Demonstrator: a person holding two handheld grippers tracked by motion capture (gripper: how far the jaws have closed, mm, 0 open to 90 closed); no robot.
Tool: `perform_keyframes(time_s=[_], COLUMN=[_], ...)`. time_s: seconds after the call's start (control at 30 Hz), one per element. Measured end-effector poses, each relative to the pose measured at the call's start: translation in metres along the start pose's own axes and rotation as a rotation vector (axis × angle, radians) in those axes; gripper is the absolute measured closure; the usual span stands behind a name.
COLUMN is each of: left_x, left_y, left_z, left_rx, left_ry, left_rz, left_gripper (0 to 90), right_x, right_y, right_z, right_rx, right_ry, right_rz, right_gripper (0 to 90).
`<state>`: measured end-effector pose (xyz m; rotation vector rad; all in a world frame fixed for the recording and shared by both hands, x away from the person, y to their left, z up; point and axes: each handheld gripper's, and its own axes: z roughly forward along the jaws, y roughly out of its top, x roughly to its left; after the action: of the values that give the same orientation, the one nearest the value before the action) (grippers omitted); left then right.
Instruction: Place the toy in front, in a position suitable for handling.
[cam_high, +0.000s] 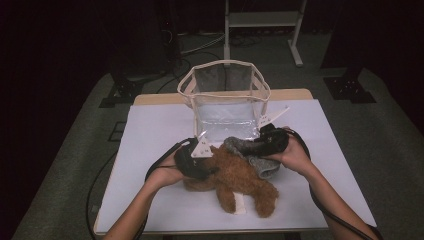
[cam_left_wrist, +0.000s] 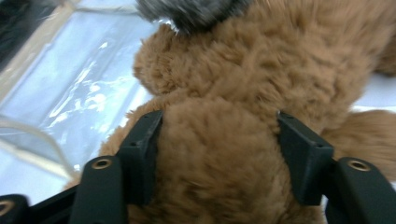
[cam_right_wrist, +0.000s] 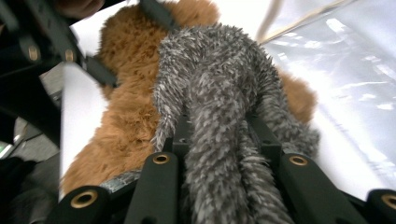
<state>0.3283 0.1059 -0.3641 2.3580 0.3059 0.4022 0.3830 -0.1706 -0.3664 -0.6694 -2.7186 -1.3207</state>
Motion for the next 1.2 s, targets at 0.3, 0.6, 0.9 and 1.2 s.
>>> perform_keyframes(time_s=[0.3, 0.6, 0.9, 1.2], left_x=[-0.005, -0.020, -0.010, 0.003], left_y=[-0.009, -0.022, -0.027, -0.042], left_z=[-0.008, -0.018, -0.038, -0.048], left_rx=[-0.007, -0.041, -0.112, -0.132], left_ry=[-0.048, -0.078, -0.110, -0.151], left_rz=[0.000, 0.046, 0.033, -0.006], left_gripper=[37.4, 38.7, 23.9, 14.9], right_x=[0.045, 0.026, 0.046, 0.064], right_y=[-0.019, 0.006, -0.019, -0.028], right_z=[-0.003, -0.015, 0.003, 0.000], right_rx=[-0.020, -0.040, -0.009, -0.016], right_ry=[0.011, -0.035, 0.002, 0.012], right_rz=[-0.090, -0.071, -0.096, -0.140], right_gripper=[69.2, 69.0, 69.2, 69.4])
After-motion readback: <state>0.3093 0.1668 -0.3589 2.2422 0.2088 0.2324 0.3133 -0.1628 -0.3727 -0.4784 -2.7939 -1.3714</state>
